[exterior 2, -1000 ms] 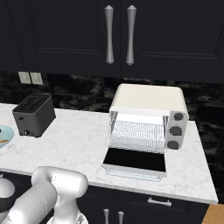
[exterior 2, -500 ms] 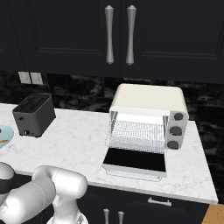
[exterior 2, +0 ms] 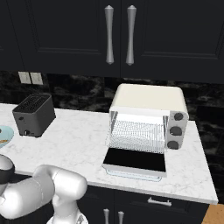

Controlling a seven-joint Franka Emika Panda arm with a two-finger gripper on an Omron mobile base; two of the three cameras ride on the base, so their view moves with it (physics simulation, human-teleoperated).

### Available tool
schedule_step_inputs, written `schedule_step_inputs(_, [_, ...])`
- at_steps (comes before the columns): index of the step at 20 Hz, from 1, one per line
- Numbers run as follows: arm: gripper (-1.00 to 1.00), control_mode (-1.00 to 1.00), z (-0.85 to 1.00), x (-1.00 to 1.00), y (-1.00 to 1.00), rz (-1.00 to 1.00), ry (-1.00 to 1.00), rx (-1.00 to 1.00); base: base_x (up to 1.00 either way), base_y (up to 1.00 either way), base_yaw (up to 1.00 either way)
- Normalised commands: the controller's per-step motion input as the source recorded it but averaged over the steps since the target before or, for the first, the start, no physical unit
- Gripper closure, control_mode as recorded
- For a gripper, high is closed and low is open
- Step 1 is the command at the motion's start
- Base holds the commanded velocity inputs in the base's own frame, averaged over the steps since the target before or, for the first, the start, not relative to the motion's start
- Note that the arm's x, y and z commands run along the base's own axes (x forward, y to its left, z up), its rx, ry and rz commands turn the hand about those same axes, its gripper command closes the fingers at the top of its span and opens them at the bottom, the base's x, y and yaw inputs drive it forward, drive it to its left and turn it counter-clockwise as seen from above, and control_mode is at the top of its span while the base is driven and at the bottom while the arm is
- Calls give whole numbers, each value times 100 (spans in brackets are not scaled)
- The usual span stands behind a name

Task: Pick up the kebab skewer and baguette bread, and place them inside the toaster oven. Close the toaster oven door and start by setting the timer.

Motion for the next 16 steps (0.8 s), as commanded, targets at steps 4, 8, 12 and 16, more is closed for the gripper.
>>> schedule_step_inputs(4, [-100,-100,-40,61,8,0,4,2,0,0,0])
schedule_step_inputs(8, [-100,-100,-38,12,48,0,12,0,0,0,0])
schedule_step_inputs(12, [-100,-100,-26,12,28,0,12,0,0,0,0])
schedule_step_inputs(16, [-100,-100,0,17,14,0,3,-1,0,0,0])
